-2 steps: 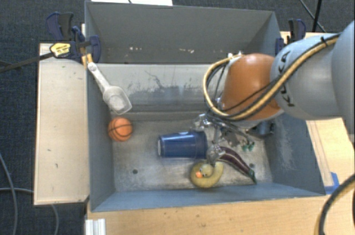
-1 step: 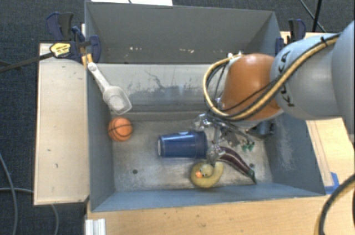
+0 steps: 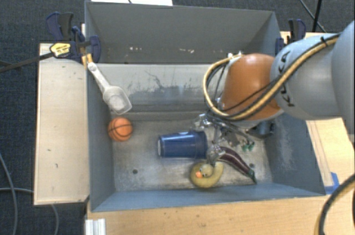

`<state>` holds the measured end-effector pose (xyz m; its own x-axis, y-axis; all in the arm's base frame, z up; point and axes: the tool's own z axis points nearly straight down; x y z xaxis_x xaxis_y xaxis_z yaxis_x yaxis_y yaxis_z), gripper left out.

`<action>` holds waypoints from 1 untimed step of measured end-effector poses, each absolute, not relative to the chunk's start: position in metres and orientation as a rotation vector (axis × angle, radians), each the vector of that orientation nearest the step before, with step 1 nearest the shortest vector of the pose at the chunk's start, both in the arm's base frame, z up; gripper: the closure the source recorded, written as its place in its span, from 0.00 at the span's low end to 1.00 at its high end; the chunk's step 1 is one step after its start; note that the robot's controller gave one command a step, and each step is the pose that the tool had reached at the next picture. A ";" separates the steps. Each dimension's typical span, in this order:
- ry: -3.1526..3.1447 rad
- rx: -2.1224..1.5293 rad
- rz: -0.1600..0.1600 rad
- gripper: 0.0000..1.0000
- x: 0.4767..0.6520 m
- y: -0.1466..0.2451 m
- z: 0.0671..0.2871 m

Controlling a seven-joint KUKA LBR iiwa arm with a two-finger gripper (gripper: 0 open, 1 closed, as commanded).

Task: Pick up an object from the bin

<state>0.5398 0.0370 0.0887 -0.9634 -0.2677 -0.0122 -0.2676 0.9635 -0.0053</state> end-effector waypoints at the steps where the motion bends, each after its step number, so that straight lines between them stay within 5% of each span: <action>1: 3.100 -0.422 -0.006 1.00 0.540 0.037 0.089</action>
Offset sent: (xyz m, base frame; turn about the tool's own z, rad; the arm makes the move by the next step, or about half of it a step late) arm 0.0000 0.0000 0.0000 0.0000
